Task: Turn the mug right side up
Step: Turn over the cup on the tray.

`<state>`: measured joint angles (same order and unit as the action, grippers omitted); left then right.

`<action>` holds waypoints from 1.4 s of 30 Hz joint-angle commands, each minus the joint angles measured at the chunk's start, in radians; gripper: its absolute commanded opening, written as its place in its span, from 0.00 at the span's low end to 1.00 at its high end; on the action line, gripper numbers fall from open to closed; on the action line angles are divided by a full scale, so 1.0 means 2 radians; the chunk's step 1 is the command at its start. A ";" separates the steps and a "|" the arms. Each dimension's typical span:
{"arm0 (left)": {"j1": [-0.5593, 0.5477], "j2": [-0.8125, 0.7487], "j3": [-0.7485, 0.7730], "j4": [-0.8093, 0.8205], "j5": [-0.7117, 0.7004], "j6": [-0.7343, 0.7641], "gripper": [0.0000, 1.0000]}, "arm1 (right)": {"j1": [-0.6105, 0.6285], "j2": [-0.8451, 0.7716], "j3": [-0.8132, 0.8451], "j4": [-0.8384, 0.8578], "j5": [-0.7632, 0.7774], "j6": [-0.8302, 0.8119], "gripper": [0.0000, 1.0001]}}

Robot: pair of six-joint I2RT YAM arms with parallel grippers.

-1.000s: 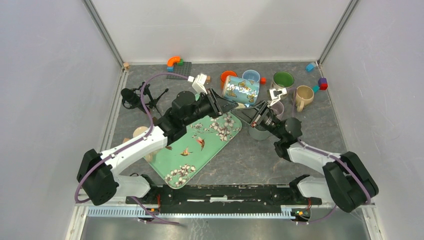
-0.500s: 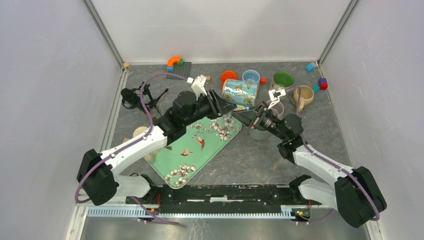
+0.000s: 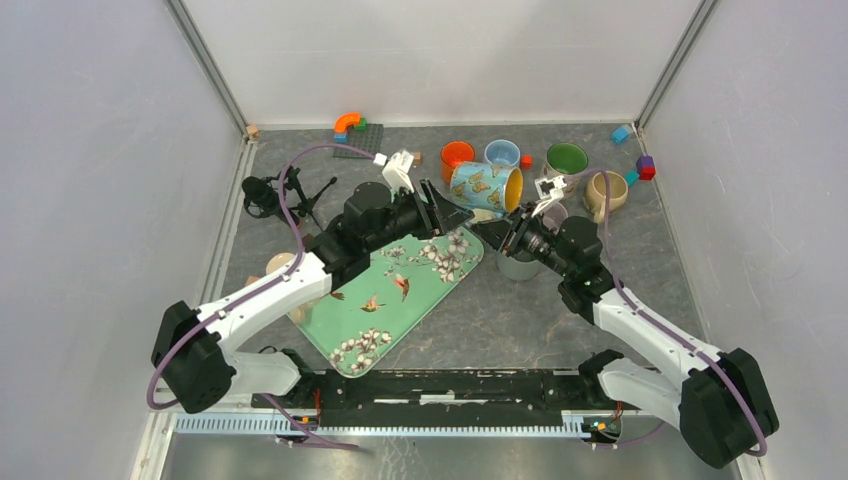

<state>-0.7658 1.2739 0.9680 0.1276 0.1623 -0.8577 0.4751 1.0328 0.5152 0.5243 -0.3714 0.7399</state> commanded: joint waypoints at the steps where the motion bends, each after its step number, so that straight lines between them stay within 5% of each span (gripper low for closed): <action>1: -0.001 -0.025 0.034 -0.001 0.014 0.043 0.64 | -0.003 -0.022 0.042 -0.019 0.057 -0.053 0.00; 12: -0.001 -0.043 0.043 -0.060 0.019 0.081 0.68 | -0.002 -0.044 0.097 -0.140 0.174 -0.120 0.00; 25: -0.001 -0.060 0.068 -0.157 0.028 0.142 0.96 | -0.007 -0.065 0.178 -0.344 0.373 -0.206 0.00; 31: -0.001 -0.054 0.075 -0.182 0.049 0.156 1.00 | -0.020 -0.074 0.197 -0.425 0.455 -0.226 0.00; 42: -0.001 -0.040 0.076 -0.192 0.085 0.157 1.00 | -0.097 -0.068 0.157 -0.461 0.440 -0.231 0.00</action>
<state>-0.7662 1.1885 1.0821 -0.2558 0.2852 -0.6083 0.3374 0.9211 0.8272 -0.5034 0.4988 0.2897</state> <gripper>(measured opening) 0.993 0.290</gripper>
